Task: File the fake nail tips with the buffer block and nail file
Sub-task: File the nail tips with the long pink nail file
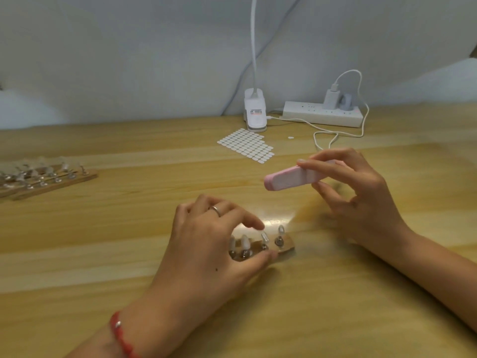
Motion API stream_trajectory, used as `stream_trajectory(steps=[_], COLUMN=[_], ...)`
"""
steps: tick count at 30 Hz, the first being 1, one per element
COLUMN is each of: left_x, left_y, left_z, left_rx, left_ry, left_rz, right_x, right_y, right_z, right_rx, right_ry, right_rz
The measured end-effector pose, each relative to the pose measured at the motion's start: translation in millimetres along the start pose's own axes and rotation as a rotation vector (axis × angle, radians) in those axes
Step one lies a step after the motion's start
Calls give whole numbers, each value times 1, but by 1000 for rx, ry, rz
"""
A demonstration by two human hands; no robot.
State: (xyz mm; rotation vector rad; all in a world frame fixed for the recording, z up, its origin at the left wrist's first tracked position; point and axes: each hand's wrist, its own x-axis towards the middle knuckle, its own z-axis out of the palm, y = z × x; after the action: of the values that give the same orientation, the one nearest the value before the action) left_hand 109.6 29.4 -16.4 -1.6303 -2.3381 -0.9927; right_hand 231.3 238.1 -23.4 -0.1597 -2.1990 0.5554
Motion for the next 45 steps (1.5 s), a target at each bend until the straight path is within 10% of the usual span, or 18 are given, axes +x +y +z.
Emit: stream_trajectory(steps=[15, 45], left_x=[4, 6], left_y=[4, -6], left_z=[-8, -13], left_rx=[-308, 102], left_ry=[260, 298], left_rz=[64, 242], right_x=[2, -7], right_y=[-7, -48], right_z=[-5, 9], right_rx=[-73, -48], right_ry=[56, -158], right_rz=[-94, -338])
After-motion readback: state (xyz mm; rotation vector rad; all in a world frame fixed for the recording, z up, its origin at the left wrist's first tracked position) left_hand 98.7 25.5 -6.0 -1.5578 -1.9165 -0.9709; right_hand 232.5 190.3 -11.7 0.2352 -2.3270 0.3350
